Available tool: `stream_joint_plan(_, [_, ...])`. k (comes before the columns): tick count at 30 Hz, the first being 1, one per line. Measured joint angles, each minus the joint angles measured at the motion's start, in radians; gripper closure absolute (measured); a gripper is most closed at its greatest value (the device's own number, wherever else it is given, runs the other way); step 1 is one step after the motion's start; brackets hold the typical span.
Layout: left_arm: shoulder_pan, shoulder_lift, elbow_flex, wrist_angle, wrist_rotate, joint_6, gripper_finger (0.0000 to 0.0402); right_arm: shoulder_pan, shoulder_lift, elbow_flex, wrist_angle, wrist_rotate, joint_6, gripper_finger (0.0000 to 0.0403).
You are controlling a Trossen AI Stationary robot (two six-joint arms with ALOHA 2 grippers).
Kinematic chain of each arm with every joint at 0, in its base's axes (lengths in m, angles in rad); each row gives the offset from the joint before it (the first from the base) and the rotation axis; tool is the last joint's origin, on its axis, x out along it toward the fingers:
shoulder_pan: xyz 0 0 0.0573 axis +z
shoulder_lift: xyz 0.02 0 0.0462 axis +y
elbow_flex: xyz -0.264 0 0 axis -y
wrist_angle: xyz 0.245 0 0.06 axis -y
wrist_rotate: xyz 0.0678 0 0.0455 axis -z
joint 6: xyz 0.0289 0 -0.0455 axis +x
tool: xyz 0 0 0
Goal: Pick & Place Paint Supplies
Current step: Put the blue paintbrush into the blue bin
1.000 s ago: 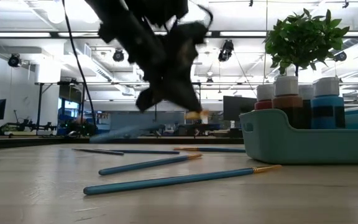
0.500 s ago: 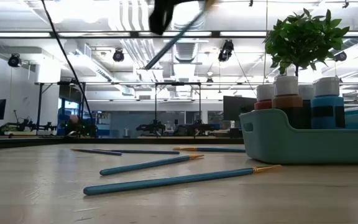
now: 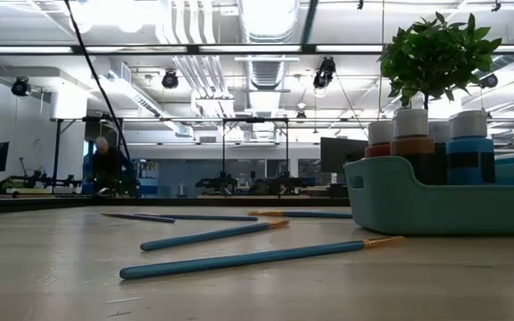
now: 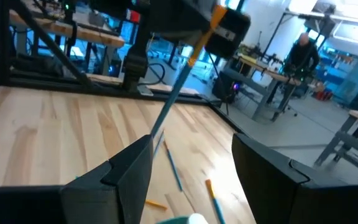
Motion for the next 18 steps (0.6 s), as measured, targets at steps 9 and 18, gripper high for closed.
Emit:
stream_joint_plan(9, [-0.006,0.023,0.000,0.130,0.048,0.088,0.0401,-0.083,-0.008,0.000,0.286,-0.054,-0.334,0.0186])
stream_joint_plan(18, [-0.028,0.023,0.000,0.175,0.080,0.151,0.0401,-0.203,-0.014,0.000,0.756,-0.280,-0.858,0.0186])
